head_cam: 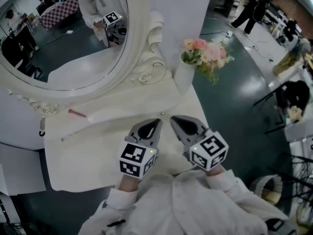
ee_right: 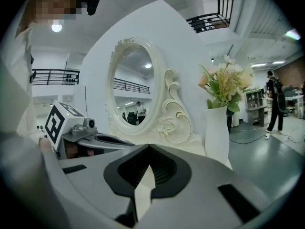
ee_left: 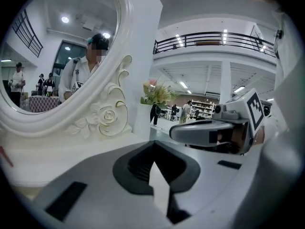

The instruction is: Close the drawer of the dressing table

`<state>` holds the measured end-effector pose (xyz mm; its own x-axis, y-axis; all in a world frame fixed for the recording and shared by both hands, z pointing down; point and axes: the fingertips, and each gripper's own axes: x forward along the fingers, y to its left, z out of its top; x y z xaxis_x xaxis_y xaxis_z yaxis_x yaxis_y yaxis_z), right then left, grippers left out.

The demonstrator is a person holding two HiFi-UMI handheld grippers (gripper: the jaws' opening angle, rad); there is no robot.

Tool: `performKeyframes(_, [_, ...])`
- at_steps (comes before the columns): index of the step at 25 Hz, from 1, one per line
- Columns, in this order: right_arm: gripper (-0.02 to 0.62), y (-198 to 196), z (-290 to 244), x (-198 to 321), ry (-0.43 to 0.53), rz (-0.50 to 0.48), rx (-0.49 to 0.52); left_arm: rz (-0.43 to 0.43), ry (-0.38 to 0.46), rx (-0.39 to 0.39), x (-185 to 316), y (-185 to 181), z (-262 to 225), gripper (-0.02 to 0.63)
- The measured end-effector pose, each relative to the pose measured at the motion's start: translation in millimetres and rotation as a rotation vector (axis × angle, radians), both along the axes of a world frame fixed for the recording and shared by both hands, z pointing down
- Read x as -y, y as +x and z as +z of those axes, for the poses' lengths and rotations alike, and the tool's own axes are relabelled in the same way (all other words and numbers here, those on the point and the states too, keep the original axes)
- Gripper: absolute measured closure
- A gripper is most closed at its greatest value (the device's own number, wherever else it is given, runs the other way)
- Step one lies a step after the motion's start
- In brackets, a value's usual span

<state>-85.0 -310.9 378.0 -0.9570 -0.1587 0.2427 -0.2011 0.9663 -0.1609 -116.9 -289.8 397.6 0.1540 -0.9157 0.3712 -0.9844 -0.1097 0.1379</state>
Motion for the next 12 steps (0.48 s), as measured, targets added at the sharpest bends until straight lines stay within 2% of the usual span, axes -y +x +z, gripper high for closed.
performKeyframes(5, [0.588, 4.4, 3.3, -0.6, 0.001, 0.003, -0.012, -0.003, -0.007, -0.003, -2.5, -0.1, 1.6, 0.6])
performKeyframes(9, [0.588, 10.7, 9.6, -1.6, -0.037, -0.002, -0.026, -0.004, -0.022, -0.021, -6.5, 4.9, 8.8, 0.6])
performKeyframes(12, [0.588, 14.6, 15.5, -1.9, -0.051, 0.004, -0.037, -0.002, -0.039, 0.017, -7.5, 7.1, 16.7, 0.6])
